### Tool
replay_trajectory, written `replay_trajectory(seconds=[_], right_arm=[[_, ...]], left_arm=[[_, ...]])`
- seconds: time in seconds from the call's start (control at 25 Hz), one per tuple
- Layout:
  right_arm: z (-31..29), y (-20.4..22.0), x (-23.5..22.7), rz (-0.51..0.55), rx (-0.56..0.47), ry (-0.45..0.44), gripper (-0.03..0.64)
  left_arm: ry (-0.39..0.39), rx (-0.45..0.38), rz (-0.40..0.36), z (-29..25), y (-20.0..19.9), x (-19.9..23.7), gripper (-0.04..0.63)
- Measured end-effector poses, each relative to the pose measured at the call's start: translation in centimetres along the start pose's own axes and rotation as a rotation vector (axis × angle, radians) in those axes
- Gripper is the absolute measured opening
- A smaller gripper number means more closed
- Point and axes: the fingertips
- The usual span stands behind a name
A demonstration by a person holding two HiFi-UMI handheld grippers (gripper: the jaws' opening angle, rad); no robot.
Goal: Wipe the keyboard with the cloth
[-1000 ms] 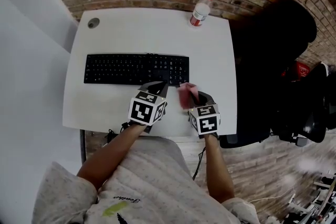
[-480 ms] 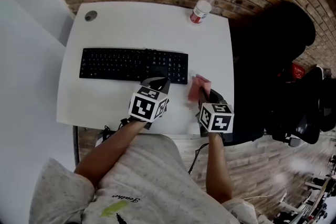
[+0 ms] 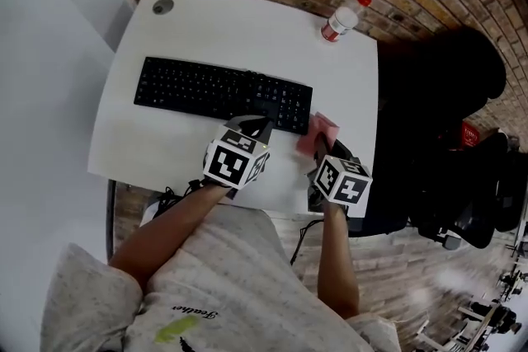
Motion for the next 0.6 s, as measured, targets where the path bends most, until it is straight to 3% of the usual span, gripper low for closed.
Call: replay_trajectory(seconds=[0.6], right_arm=[[-2.4, -1.4, 1.7, -0.062, -0.009, -0.046, 0.025]], left_arm=[[-0.051, -0.024, 0.017, 1.9, 0.0, 3.4, -0.011]])
Point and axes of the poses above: the fingertips, and each gripper's own axes: z backward along the fingers, x to its left, y out of its underside, and after that the axes turned 10 degrees about -z, right-handed
